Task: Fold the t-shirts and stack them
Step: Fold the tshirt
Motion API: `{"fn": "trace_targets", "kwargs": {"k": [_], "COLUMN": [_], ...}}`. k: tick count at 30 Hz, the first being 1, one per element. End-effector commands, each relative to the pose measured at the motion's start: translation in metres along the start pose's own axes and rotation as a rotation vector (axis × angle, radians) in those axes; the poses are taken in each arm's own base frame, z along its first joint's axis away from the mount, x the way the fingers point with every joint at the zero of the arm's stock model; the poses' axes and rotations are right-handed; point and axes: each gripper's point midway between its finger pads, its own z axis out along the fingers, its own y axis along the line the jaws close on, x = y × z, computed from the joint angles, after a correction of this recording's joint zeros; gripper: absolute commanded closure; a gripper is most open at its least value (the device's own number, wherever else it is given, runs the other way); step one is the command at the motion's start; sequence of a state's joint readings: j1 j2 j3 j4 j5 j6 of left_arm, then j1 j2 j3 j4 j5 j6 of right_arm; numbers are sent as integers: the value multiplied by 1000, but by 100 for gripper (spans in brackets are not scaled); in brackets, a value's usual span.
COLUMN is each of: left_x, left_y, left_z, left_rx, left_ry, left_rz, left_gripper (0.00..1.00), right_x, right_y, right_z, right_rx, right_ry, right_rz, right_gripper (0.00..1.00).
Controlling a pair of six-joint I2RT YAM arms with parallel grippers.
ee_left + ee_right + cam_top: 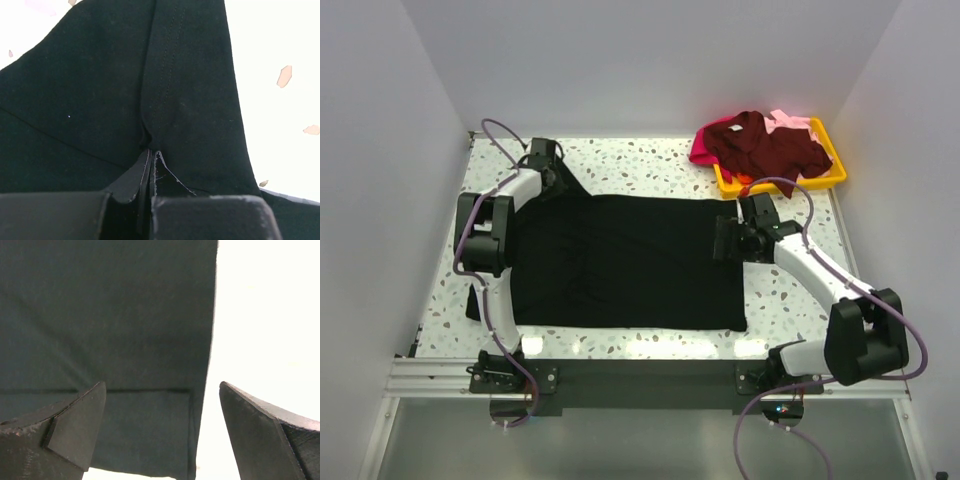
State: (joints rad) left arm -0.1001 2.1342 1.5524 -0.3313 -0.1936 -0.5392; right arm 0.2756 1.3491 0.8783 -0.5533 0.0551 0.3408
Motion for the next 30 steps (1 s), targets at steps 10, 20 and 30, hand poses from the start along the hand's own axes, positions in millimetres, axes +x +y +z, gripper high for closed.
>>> {"fn": "trace_targets", "kwargs": {"k": [10,20,30], "left_x": [-25,-26,-17], "left_y": [-14,-18,-15], "left_z": [-40,-60,-72], "left_rx": [99,144,162], "left_ry": [-57,-56,-47], "left_rz": [-40,-32,-28], "left_gripper": [100,100,100], "right_x": [-102,-147,-174], "right_y": [-17,-22,-26], "right_z": [46,100,126], "right_rx": [26,47,78], "right_ry": [-154,-205,-264], "right_rz": [144,170,193], "right_gripper": [4,18,27]}}
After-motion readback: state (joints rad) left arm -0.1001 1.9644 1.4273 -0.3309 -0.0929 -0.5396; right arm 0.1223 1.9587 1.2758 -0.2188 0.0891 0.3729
